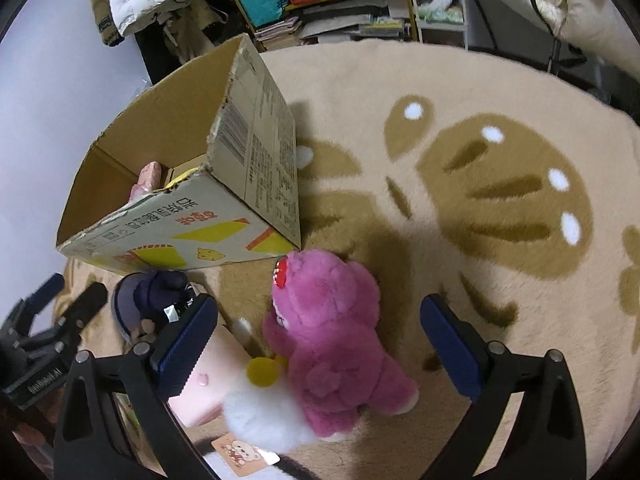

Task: Organize soft objects
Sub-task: 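Grasp the lavender-haired doll with the left tool while the right tool grasps the pink bear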

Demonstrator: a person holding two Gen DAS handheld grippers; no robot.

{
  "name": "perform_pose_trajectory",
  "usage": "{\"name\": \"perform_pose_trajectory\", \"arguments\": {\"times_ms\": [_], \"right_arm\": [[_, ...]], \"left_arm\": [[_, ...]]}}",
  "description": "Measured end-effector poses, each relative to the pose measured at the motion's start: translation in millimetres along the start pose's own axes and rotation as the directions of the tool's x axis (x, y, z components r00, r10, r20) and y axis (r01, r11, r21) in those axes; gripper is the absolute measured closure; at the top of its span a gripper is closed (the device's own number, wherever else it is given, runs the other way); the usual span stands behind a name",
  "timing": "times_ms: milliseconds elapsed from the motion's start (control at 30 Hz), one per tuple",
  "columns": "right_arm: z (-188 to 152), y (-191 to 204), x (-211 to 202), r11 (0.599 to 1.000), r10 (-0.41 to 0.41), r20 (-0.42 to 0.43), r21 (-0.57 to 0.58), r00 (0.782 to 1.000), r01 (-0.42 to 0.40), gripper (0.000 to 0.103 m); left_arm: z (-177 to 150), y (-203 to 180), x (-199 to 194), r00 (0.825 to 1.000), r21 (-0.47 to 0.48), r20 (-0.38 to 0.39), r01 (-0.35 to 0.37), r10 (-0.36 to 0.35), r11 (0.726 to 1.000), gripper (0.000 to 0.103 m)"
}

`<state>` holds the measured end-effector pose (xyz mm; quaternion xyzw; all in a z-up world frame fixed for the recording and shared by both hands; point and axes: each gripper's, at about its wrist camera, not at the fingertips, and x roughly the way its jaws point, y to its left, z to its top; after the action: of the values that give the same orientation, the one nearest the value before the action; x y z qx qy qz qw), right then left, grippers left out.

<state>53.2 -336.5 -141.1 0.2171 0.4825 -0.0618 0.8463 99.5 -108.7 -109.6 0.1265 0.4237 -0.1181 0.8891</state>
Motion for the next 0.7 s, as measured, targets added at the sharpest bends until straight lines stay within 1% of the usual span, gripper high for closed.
{"name": "perform_pose_trajectory", "arguments": {"times_ms": [67,167,300,500,533,567,600,667,700], "right_arm": [[0.3,-1.3,3.2,1.000,-0.005,-0.011,0.009,1.000,0.005,0.000],[0.0,0.4,5.8,1.000,-0.019,-0.020,0.003,1.000,0.019,0.000],[0.5,0.0,8.4,1.000,-0.019,-0.030,0.002,0.999,0.019,0.000],[2.3,2.1,14.9,0.999,-0.038,-0.041,-0.016,0.998,0.037,0.000],[2.5,3.3,17.1,0.999,-0.040,-0.045,-0.020,0.998,0.039,0.005],[2.6,4.5,19.6,0.999,-0.040,-0.050,-0.024,0.998,0.039,0.007],[2.4,5.7,21.1,0.999,-0.042,-0.055,-0.027,0.998,0.041,0.009],[1.7,6.9,27.4,0.998,-0.050,-0.076,-0.037,0.996,0.047,0.010],[1.8,6.3,29.3,0.998,-0.053,-0.081,-0.040,0.995,0.050,0.012]], "left_arm": [[-0.9,-1.0,4.4,1.000,-0.003,-0.005,0.001,-0.001,1.000,0.001],[-1.8,-2.2,11.3,0.999,-0.009,-0.022,0.028,-0.028,1.000,0.001],[-1.9,-8.4,18.2,0.998,0.009,-0.042,0.051,-0.050,0.999,0.001],[-4.0,-15.0,28.7,0.997,0.022,-0.064,0.046,-0.045,0.999,0.001],[-4.3,-13.8,30.8,0.997,0.020,-0.068,0.049,-0.047,0.999,0.001],[-4.6,-14.4,32.8,0.996,0.019,-0.074,0.053,-0.052,0.998,0.001],[-4.8,-15.1,34.5,0.995,0.019,-0.079,0.059,-0.057,0.998,0.001],[-6.0,-17.1,38.1,0.994,0.020,-0.088,0.073,-0.071,0.997,0.001],[-5.8,-18.2,39.4,0.993,0.022,-0.092,0.079,-0.077,0.997,0.001]]}}
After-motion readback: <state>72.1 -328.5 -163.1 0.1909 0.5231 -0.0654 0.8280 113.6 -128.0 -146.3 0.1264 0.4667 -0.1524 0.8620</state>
